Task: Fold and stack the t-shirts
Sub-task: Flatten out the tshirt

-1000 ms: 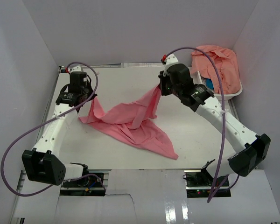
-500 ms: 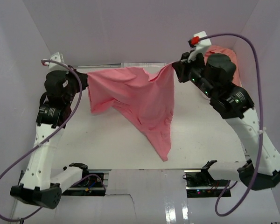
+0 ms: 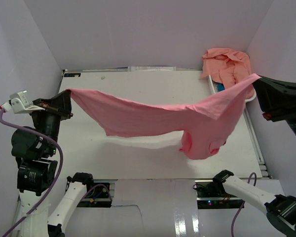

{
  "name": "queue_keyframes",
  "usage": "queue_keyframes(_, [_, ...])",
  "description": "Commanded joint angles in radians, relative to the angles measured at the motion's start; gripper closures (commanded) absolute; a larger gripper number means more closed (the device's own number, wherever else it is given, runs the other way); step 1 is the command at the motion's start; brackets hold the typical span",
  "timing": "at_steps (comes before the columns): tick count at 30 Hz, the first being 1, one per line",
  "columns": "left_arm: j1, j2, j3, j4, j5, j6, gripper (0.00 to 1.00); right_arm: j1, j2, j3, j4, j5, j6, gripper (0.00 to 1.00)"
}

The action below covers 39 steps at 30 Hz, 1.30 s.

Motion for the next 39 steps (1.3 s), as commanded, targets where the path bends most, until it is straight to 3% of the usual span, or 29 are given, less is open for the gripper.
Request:
queue_keyframes(1, [0.005, -0.009, -0.014, -0.005, -0.035, 0.003, 1.0, -0.071, -0.012, 0.051, -0.056, -0.078, -0.014, 0.92])
queue_keyframes(6, [0.003, -0.024, 0.001, -0.01, -0.022, 0.004, 1.0, -0.118, -0.017, 0.036, -0.062, -0.091, -0.031, 0.92])
queue_keyframes(10, [0.005, -0.07, -0.002, 0.042, 0.003, 0.037, 1.0, -0.251, -0.093, -0.015, 0.008, -0.206, -0.045, 0.92])
queue_keyframes(15, [-0.003, -0.061, 0.115, 0.059, -0.003, 0.116, 1.0, -0.363, -0.101, 0.088, 0.058, -0.381, -0.028, 0.92])
queue_keyframes(22, [-0.013, -0.106, 0.149, 0.116, 0.021, 0.141, 1.0, -0.492, -0.247, -0.061, 0.301, -0.433, -0.001, 0.92])
queue_keyframes(29, [-0.013, -0.168, 0.198, 0.128, 0.034, 0.132, 1.0, -0.562, -0.262, 0.013, 0.383, -0.499, 0.078, 0.92])
queue_keyframes(35, [-0.013, -0.202, 0.141, 0.116, 0.014, 0.123, 1.0, -0.589, -0.254, 0.016, 0.362, -0.492, 0.13, 0.92])
queue_keyframes(39, [-0.012, -0.139, -0.033, 0.171, -0.003, 0.097, 1.0, -0.59, -0.195, -0.146, 0.383, -0.461, 0.17, 0.92])
